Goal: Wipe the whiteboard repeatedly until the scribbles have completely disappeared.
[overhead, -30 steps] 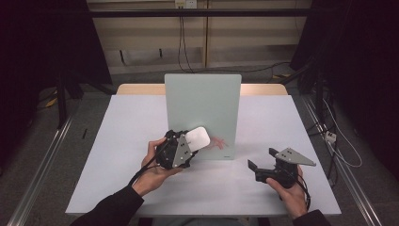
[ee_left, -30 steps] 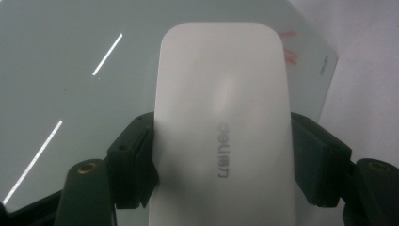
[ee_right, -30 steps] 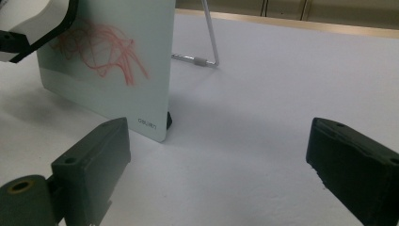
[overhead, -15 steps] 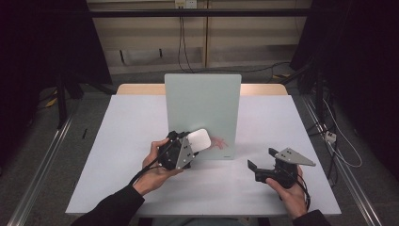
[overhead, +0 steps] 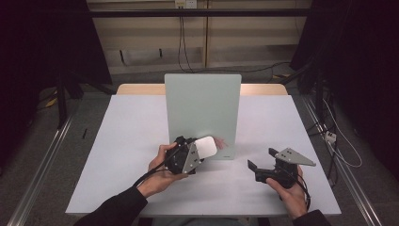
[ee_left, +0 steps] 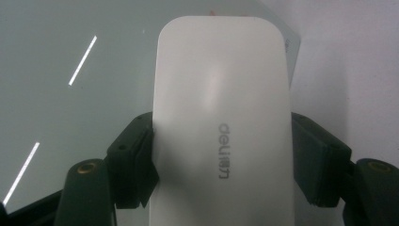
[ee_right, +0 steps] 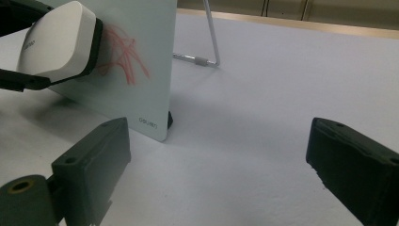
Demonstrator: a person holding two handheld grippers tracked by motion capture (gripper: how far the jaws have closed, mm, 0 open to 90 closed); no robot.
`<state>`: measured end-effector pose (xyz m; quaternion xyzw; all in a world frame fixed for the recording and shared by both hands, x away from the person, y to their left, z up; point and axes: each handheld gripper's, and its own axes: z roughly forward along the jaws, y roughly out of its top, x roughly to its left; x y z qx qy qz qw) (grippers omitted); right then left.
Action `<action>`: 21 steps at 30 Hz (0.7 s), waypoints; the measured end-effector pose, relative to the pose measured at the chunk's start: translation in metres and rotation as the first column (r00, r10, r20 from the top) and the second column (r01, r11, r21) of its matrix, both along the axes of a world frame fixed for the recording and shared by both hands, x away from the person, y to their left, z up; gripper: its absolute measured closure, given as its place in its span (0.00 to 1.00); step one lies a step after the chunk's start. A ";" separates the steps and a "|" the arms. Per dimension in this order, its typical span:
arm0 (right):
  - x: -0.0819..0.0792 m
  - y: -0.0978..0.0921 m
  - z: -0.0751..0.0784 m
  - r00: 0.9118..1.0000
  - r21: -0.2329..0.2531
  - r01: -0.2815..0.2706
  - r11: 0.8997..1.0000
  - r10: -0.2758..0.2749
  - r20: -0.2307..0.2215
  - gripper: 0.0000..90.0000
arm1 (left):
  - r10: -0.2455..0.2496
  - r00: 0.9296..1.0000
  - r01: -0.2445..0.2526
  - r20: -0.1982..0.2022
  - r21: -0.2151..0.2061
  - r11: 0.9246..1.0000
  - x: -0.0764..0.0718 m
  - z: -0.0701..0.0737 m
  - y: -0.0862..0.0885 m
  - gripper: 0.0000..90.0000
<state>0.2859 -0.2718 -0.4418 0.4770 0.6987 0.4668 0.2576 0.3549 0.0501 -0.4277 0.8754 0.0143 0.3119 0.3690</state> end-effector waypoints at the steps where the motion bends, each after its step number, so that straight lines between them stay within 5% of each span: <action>1: 0.000 0.000 0.000 1.000 0.000 0.000 1.000 0.000 0.001 0.08 | 0.000 1.000 0.000 -0.009 -0.009 1.000 0.001 0.001 0.001 0.35; 11: 0.000 0.000 0.000 1.000 0.000 -0.001 1.000 0.001 0.000 0.08 | 0.043 0.999 -0.043 -0.008 -0.088 0.995 0.013 0.025 0.015 0.35; 21: 0.000 0.000 0.000 1.000 0.001 0.000 1.000 0.000 -0.003 0.08 | 0.082 0.997 -0.084 -0.014 -0.167 0.982 0.024 0.045 0.032 0.35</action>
